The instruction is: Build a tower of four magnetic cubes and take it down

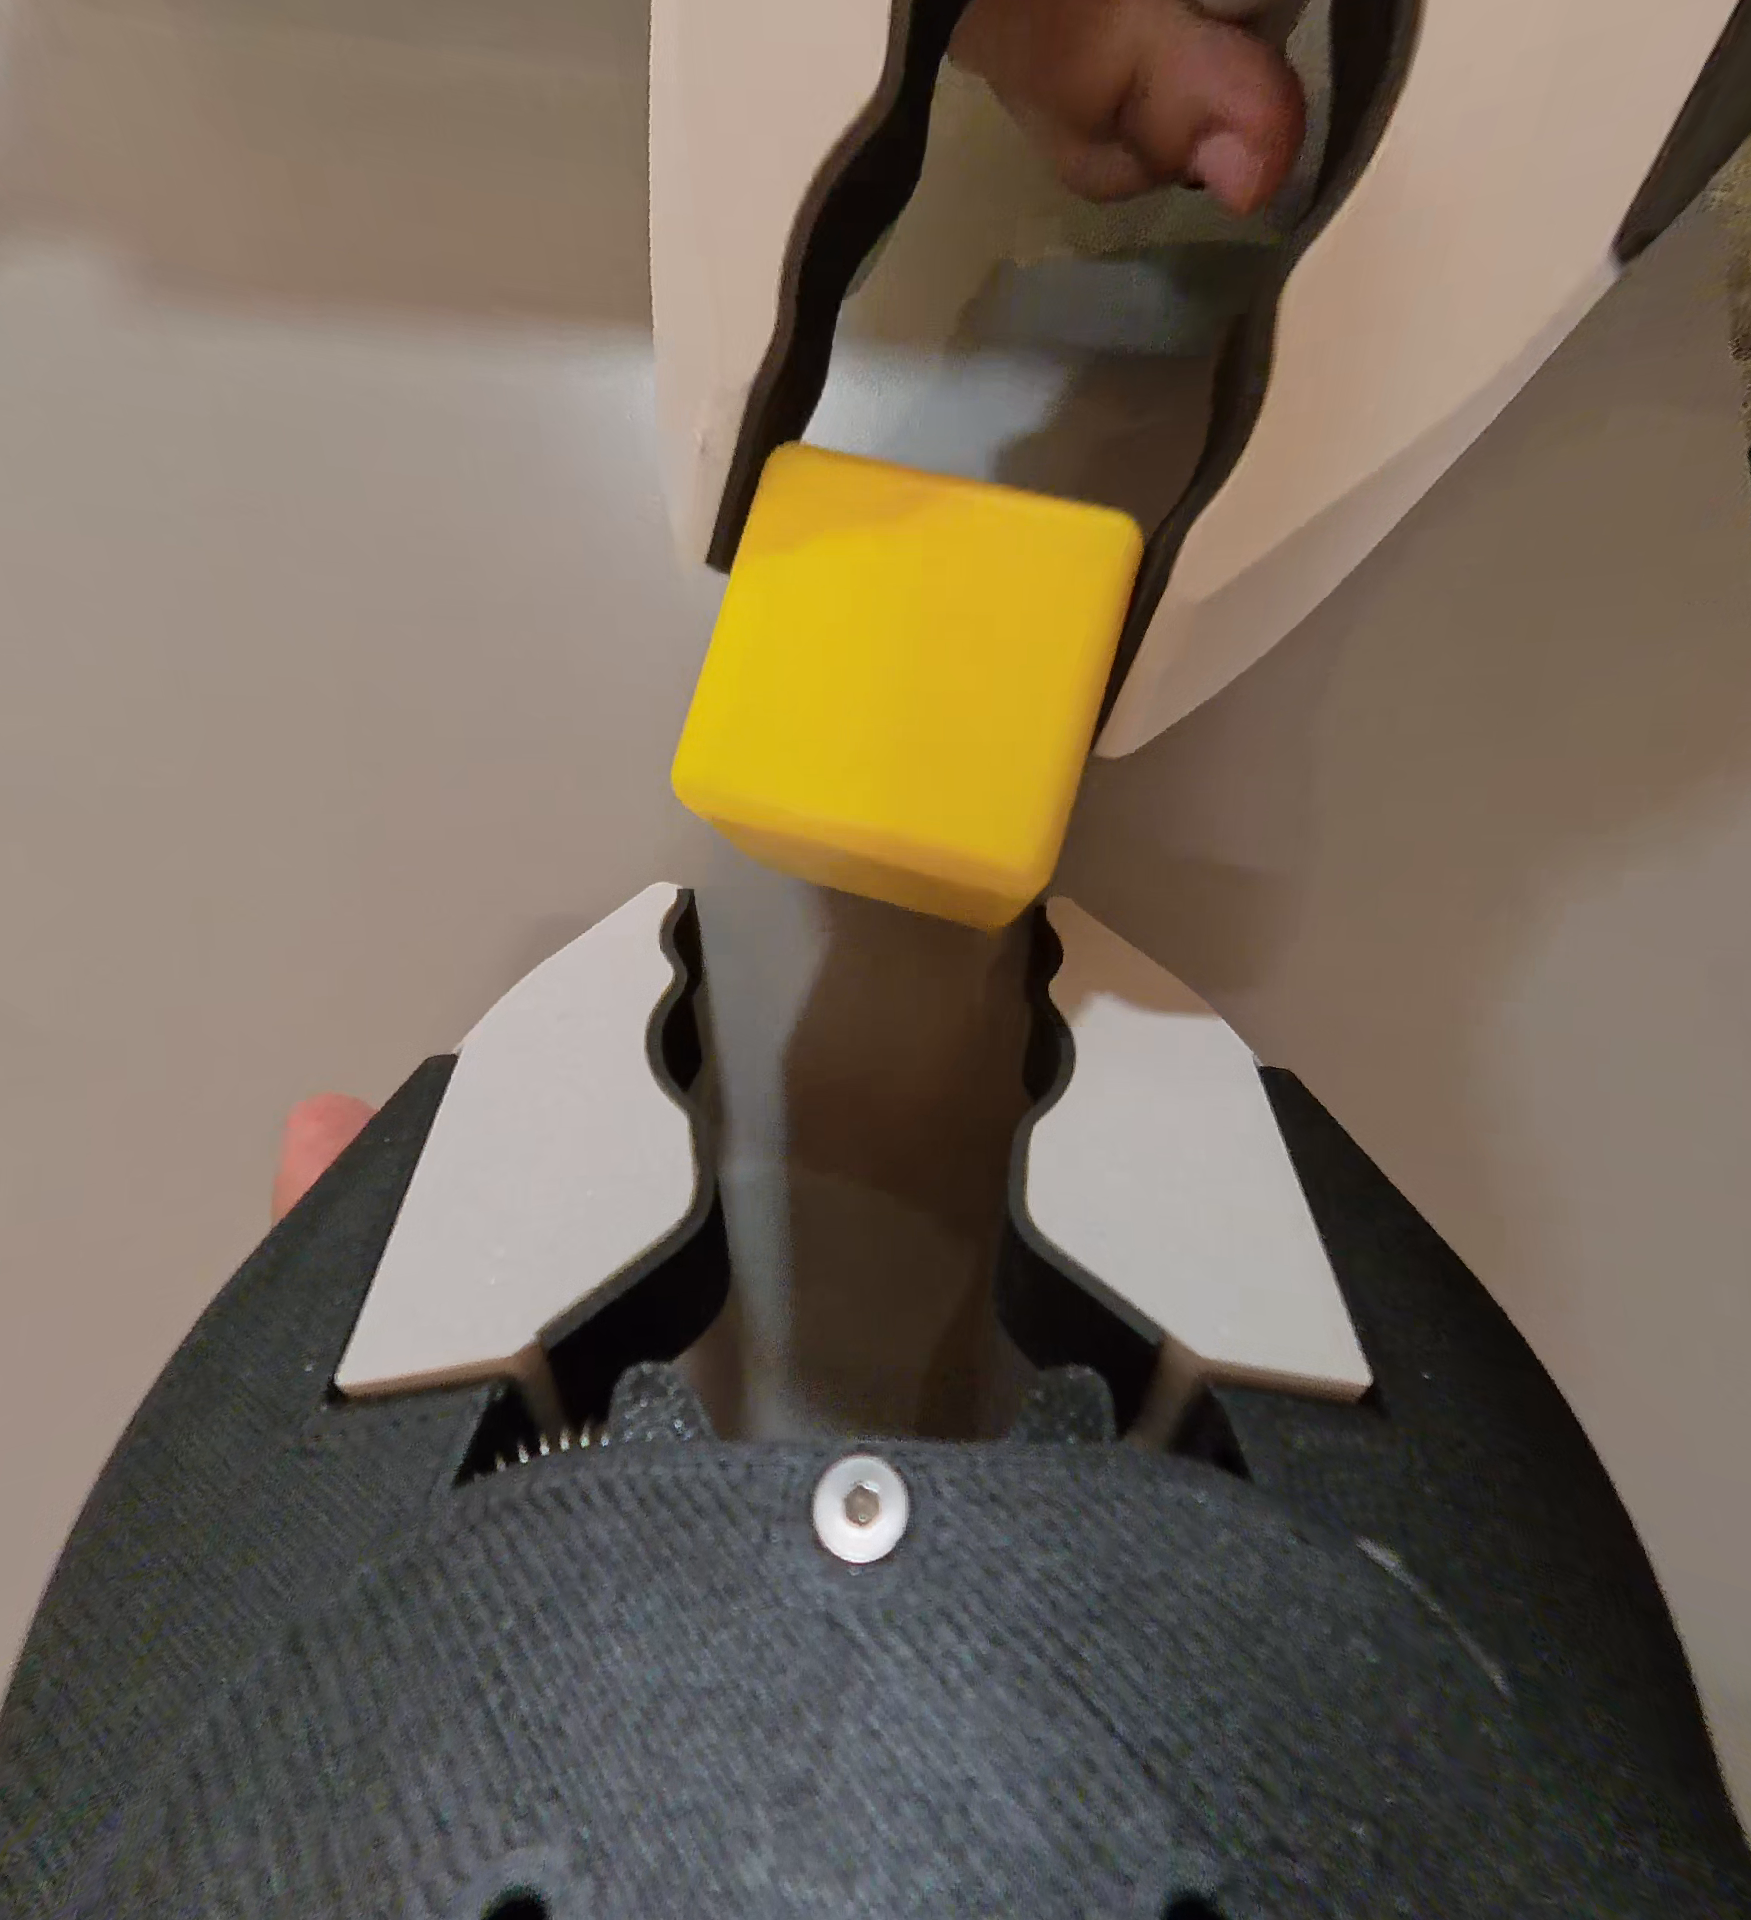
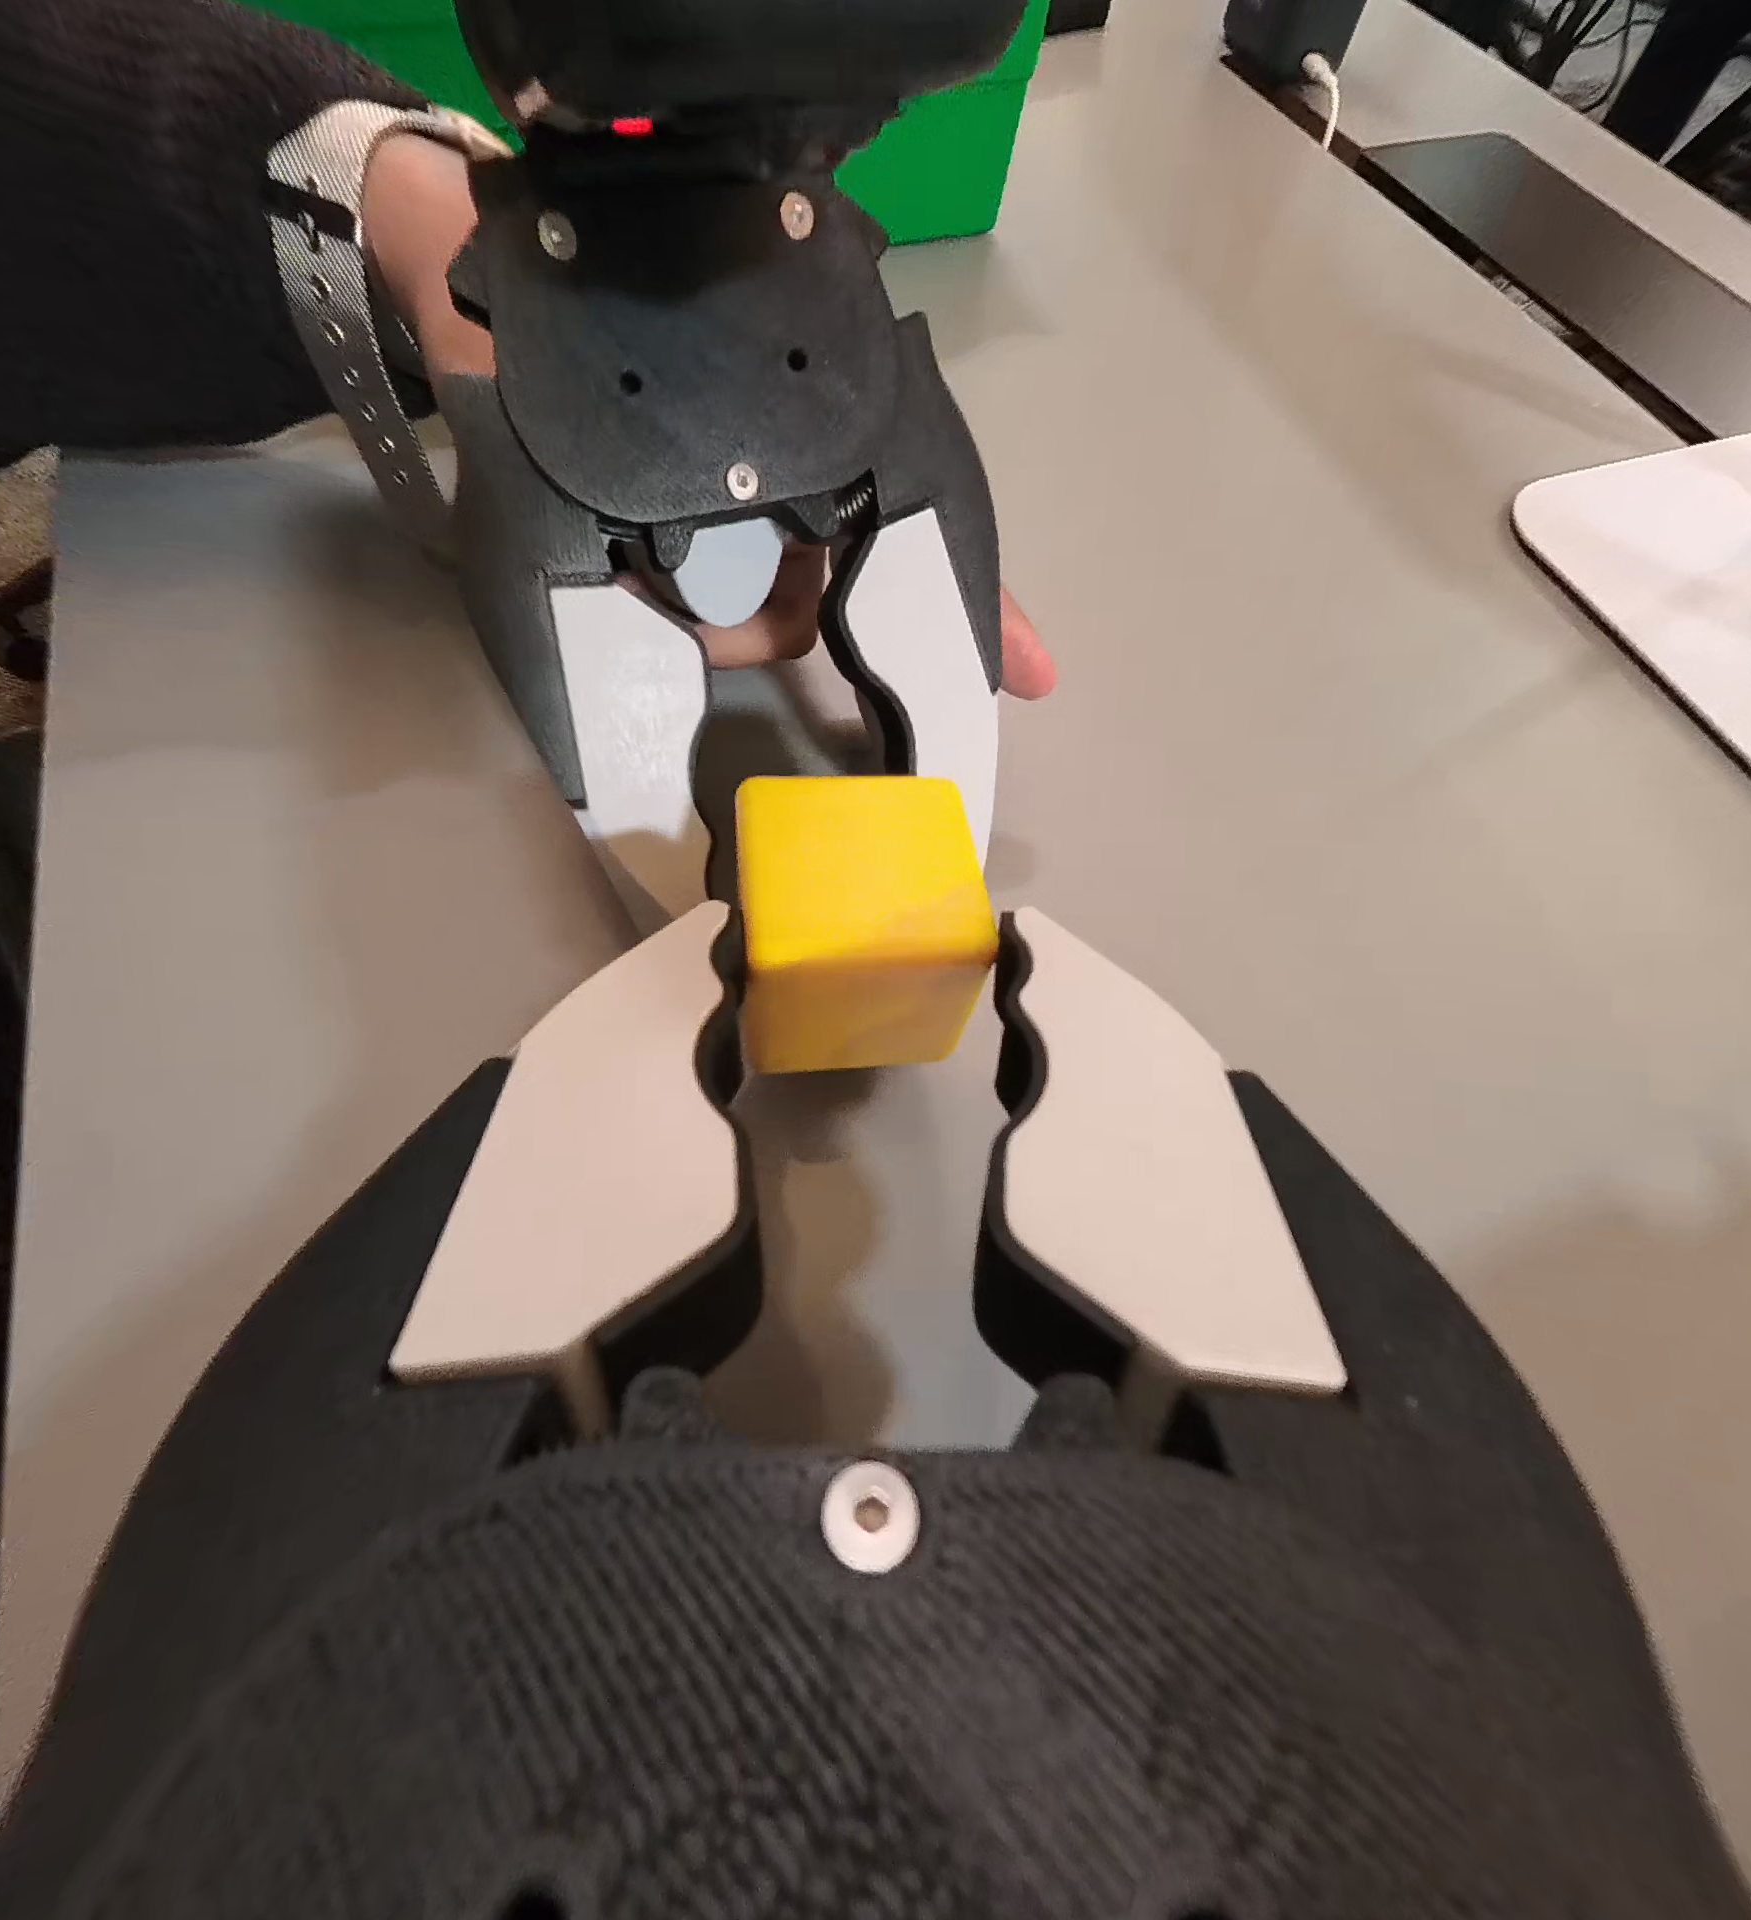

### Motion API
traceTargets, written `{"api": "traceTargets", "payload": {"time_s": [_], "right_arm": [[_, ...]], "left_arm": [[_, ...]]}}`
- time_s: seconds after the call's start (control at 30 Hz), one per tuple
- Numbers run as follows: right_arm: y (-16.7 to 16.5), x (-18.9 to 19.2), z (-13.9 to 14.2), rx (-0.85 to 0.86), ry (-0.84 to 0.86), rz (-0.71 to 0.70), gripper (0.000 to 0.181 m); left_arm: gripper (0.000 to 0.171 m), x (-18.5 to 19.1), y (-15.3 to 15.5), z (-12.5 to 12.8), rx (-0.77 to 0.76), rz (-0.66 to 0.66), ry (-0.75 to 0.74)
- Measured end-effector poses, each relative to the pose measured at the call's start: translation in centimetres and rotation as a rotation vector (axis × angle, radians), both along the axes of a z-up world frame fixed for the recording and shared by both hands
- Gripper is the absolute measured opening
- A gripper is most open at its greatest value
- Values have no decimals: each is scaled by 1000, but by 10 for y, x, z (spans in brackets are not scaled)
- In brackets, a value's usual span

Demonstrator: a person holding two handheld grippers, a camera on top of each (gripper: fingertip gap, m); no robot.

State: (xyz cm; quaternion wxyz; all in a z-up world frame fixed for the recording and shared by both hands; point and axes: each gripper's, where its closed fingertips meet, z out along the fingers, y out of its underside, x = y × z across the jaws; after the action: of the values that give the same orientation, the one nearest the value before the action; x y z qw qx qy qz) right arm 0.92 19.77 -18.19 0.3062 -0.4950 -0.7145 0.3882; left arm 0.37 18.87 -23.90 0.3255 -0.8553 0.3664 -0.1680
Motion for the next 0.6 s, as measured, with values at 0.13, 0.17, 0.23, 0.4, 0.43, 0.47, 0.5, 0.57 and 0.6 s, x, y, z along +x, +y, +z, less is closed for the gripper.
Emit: {"api": "traceTargets", "payload": {"time_s": [0.13, 0.17, 0.23, 0.4, 0.43, 0.47, 0.5, 0.57, 0.6], "right_arm": [[-2, 10, 15, 3, 5, -2, 47], [-1, 14, 19, 14, 8, -13, 47], [-3, 26, 27, 11, 25, -42, 47], [-6, 75, 58, 48, 89, -157, 47], [-1, 88, 66, 74, 97, -197, 47], [7, 103, 73, 101, 94, -243, 47], [17, 119, 79, 128, 81, -299, 47], [41, 154, 86, 188, 26, -404, 47], [54, 172, 89, 230, -9, -453, 47]], "left_arm": [[61, 0, 0, 0, 1, 0, 1], [61, 0, 0, 0, 1, 0, 2], [61, 0, 0, 0, 4, 0, 5], [61, 0, 0, 0, 3, 0, 4], [61, 0, 0, 0, 3, 0, 4], [61, 0, 0, 0, 3, 1, 4], [61, 0, 0, 0, 4, 1, 6], [61, 0, 0, 0, 6, 0, 8], [61, 0, 0, 0, 5, 0, 7]]}}
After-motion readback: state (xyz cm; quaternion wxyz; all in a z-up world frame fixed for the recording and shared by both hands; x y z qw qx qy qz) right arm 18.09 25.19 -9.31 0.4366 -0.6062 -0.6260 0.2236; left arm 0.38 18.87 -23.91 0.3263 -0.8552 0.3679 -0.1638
